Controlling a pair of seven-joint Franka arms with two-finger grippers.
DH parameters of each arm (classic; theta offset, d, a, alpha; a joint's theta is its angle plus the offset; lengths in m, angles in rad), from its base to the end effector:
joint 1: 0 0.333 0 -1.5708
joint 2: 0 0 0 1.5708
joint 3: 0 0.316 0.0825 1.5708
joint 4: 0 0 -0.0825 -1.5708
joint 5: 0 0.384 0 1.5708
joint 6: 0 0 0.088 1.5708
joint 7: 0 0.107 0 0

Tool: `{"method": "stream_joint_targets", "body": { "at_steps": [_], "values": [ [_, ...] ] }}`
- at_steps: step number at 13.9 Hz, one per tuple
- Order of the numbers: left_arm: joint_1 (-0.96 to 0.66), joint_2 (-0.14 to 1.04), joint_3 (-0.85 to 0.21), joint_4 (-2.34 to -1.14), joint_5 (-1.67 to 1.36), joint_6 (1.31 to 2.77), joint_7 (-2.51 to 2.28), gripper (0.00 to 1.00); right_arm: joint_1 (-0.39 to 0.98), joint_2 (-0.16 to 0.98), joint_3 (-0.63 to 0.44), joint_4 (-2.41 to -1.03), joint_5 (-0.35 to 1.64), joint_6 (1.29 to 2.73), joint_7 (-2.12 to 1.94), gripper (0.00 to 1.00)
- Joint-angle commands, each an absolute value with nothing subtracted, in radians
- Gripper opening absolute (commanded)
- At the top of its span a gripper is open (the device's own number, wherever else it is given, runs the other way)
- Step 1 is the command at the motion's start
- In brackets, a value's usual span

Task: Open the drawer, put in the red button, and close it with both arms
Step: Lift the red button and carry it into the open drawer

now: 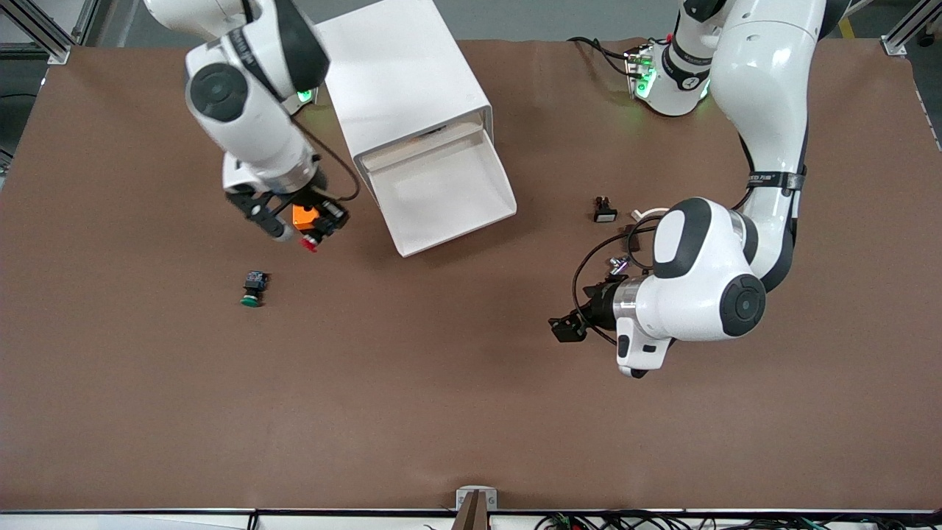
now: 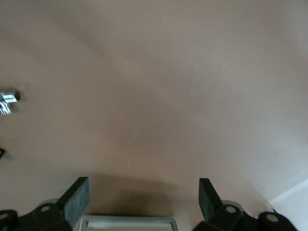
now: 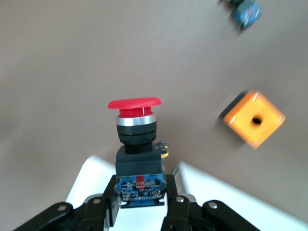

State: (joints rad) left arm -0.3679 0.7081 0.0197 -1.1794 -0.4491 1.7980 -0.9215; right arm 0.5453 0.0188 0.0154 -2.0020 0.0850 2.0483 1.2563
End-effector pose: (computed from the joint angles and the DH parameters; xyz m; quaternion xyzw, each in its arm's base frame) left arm 0.6811 -0.2905 0.3713 0.9193 0.3312 -0.1586 0.1417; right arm 0.4727 0.3023 0.4503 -0.9327 0.3584 0.0216 0.0343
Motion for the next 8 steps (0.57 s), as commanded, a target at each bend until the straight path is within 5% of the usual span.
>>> {"method": "stream_joint_targets", "body": {
  "at_steps": [1, 8],
  "values": [
    [-0.39, 0.689, 0.026, -1.201, -0.378, 1.841, -0.905, 1.0, 0.642, 0.029, -0.002, -1.944, 0.098, 2.028, 1.406, 0.0],
    [-0.448, 0.69, 0.029, -1.212, -0.278, 1.911, -0.923, 1.0, 0.801, 0.147, -0.002, -1.915, 0.098, 2.051, 1.586, 0.0]
  ]
}}
